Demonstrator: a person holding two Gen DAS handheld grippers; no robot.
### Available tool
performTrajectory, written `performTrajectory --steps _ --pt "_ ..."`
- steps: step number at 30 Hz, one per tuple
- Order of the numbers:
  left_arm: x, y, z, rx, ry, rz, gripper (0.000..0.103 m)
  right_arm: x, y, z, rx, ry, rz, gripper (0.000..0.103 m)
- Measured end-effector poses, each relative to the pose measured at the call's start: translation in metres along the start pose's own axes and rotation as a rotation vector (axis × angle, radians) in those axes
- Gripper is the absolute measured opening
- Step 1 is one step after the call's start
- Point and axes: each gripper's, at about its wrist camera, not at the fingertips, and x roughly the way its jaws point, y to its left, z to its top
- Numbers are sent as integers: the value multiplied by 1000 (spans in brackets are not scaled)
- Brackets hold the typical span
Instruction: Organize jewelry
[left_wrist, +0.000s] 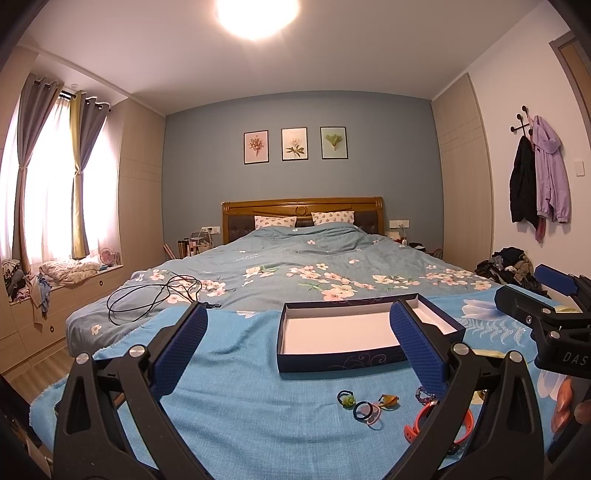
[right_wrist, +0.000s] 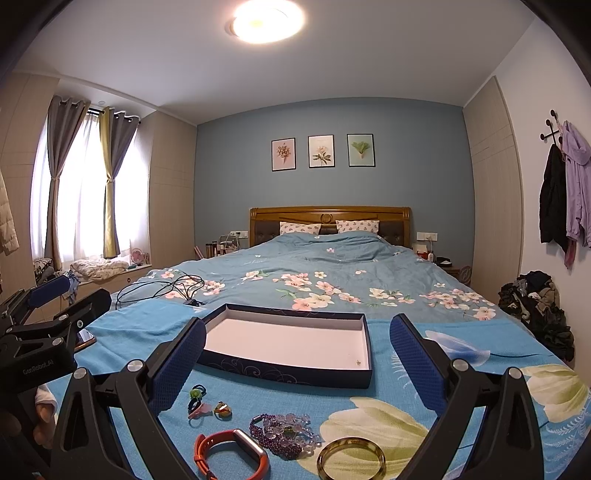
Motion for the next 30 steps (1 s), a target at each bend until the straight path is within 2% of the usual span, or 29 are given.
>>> performTrajectory --steps 30 --pt "0 -6 2 4 1 -6 97 2 -1 -2 16 14 10 96"
